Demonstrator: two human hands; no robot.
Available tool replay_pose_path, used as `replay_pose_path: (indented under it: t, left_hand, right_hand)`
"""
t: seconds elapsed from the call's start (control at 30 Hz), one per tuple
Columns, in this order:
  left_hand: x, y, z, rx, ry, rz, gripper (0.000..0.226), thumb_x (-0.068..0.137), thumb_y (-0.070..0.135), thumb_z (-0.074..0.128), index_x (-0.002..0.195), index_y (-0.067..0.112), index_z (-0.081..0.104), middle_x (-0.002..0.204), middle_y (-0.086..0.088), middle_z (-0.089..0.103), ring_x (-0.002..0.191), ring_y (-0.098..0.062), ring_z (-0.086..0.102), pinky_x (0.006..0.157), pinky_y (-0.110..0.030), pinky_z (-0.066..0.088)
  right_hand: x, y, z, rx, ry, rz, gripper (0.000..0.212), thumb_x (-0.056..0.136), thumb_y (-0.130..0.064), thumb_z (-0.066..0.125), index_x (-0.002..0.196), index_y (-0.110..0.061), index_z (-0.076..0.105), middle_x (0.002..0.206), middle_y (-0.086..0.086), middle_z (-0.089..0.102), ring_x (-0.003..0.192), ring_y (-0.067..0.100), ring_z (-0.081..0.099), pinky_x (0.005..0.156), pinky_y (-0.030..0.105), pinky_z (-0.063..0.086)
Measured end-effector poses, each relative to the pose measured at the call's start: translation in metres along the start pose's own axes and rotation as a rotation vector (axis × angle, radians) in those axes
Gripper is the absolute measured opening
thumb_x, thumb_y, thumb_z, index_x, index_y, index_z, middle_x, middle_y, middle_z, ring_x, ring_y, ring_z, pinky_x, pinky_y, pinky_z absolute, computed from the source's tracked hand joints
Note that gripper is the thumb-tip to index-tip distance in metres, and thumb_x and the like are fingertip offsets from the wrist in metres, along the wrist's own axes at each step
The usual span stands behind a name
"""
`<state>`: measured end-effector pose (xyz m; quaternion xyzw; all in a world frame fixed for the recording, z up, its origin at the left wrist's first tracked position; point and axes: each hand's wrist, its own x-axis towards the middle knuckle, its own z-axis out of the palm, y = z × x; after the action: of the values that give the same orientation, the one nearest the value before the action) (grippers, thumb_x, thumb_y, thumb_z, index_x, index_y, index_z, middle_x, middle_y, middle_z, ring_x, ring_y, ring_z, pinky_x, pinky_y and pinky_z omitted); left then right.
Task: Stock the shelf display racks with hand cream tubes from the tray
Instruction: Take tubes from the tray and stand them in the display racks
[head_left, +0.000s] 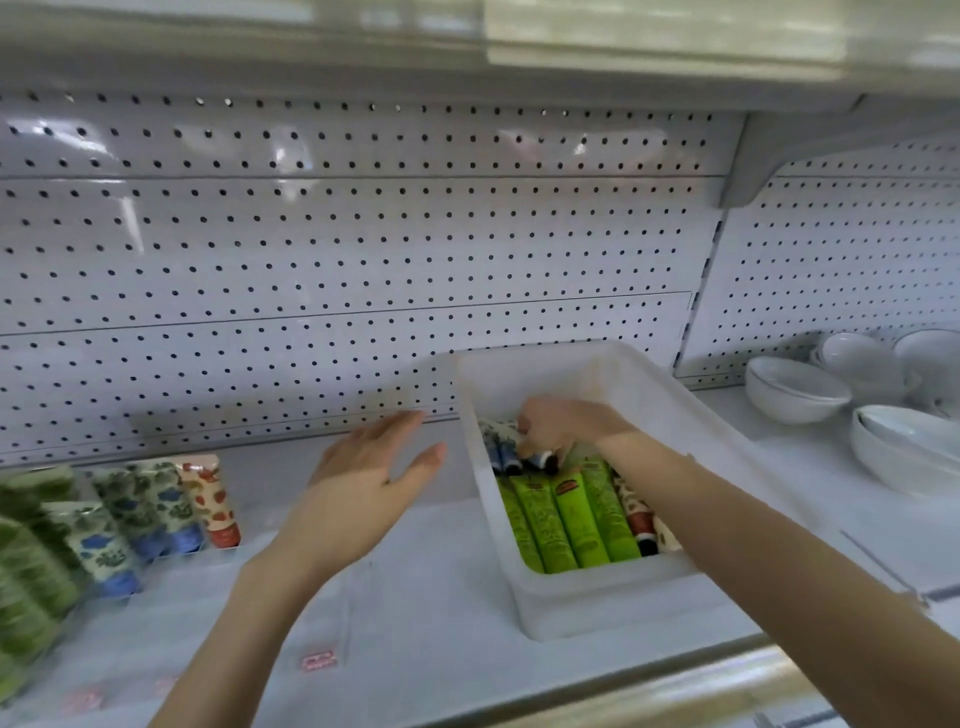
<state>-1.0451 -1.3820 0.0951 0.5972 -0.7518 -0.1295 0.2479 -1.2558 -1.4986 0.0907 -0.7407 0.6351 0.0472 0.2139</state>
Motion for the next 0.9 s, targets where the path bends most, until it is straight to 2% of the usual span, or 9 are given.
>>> replay_pose_path:
  t: [0.1, 0.2, 0.3, 0.4, 0.47, 0.6, 0.7, 0.8, 0.9]
  left_hand:
    - [0.015, 0.006, 0.006, -0.153, 0.022, -0.014, 0.042, 0.094, 0.044, 0.042, 0.135, 0.035, 0.041, 0.140, 0.017, 0.041, 0.118, -0.012, 0.045, 0.097, -0.023, 0.032]
    - [0.025, 0.011, 0.011, -0.359, 0.065, -0.014, 0.026, 0.093, 0.034, 0.050, 0.119, 0.038, 0.052, 0.123, 0.022, 0.050, 0.103, -0.002, 0.050, 0.078, -0.009, 0.036]
    - [0.034, 0.012, 0.015, -0.542, 0.108, -0.012, 0.017, 0.088, 0.036, 0.059, 0.104, 0.039, 0.056, 0.118, 0.013, 0.059, 0.112, -0.003, 0.052, 0.086, -0.009, 0.038]
    - [0.041, 0.014, 0.015, -0.658, 0.184, -0.006, 0.028, 0.076, 0.050, 0.062, 0.100, 0.036, 0.058, 0.115, 0.009, 0.063, 0.113, -0.006, 0.055, 0.101, -0.032, 0.042]
    - [0.044, 0.020, 0.012, -0.714, 0.236, 0.023, 0.028, 0.078, 0.048, 0.063, 0.102, 0.033, 0.060, 0.113, 0.011, 0.063, 0.113, -0.007, 0.056, 0.103, -0.039, 0.041]
    - [0.049, 0.028, 0.011, -0.785, 0.313, 0.081, 0.040, 0.066, 0.056, 0.061, 0.096, 0.029, 0.064, 0.105, 0.002, 0.069, 0.107, -0.020, 0.060, 0.100, -0.051, 0.041]
    - [0.050, 0.034, 0.011, -0.817, 0.330, 0.098, 0.035, 0.066, 0.053, 0.064, 0.092, 0.030, 0.066, 0.101, 0.005, 0.070, 0.104, -0.016, 0.063, 0.099, -0.051, 0.042]
    - [0.050, 0.038, 0.011, -0.831, 0.347, 0.114, 0.033, 0.066, 0.052, 0.063, 0.092, 0.031, 0.066, 0.097, 0.009, 0.070, 0.101, -0.014, 0.063, 0.099, -0.049, 0.043]
    - [0.052, 0.038, 0.012, -0.842, 0.363, 0.141, 0.021, 0.075, 0.042, 0.067, 0.092, 0.029, 0.064, 0.091, 0.016, 0.070, 0.094, -0.005, 0.063, 0.092, -0.029, 0.047]
  right_hand:
    - [-0.004, 0.012, -0.015, 0.088, 0.019, -0.025, 0.024, 0.086, -0.021, 0.058, 0.065, -0.009, 0.056, 0.069, 0.005, 0.059, 0.058, 0.022, 0.062, 0.063, 0.032, 0.053]
    - [-0.008, 0.020, -0.031, 0.343, 0.124, -0.113, 0.027, 0.090, -0.018, 0.054, 0.066, -0.010, 0.045, 0.065, 0.004, 0.044, 0.062, 0.024, 0.053, 0.083, 0.040, 0.055]
    - [-0.023, 0.012, -0.040, 0.668, 0.044, -0.315, 0.018, 0.095, -0.015, 0.053, 0.077, -0.010, 0.054, 0.076, 0.002, 0.056, 0.076, 0.014, 0.061, 0.073, 0.023, 0.056]
    - [-0.031, 0.003, -0.042, 0.837, -0.121, -0.508, 0.006, 0.092, -0.018, 0.057, 0.095, -0.017, 0.062, 0.094, -0.004, 0.068, 0.098, 0.012, 0.063, 0.085, 0.027, 0.052]
    - [-0.030, 0.000, -0.041, 0.899, -0.189, -0.567, 0.026, 0.088, -0.019, 0.062, 0.114, -0.015, 0.061, 0.116, 0.003, 0.064, 0.110, 0.018, 0.061, 0.087, 0.027, 0.050]
    - [-0.030, -0.005, -0.036, 0.953, -0.180, -0.609, 0.024, 0.087, -0.009, 0.059, 0.111, -0.012, 0.059, 0.117, 0.007, 0.057, 0.105, 0.022, 0.061, 0.088, 0.029, 0.051]
    - [-0.028, -0.006, -0.034, 0.963, -0.171, -0.638, 0.021, 0.079, -0.014, 0.066, 0.100, -0.017, 0.060, 0.106, -0.001, 0.060, 0.100, 0.017, 0.060, 0.097, 0.039, 0.045]
    - [-0.031, -0.009, -0.034, 0.951, -0.145, -0.649, 0.025, 0.075, -0.018, 0.071, 0.098, -0.017, 0.061, 0.101, -0.004, 0.062, 0.097, 0.015, 0.060, 0.095, 0.036, 0.047]
    - [-0.037, -0.006, -0.040, 1.017, -0.182, -0.647, 0.030, 0.079, -0.030, 0.065, 0.104, -0.015, 0.061, 0.108, -0.001, 0.064, 0.107, 0.018, 0.060, 0.095, 0.034, 0.049]
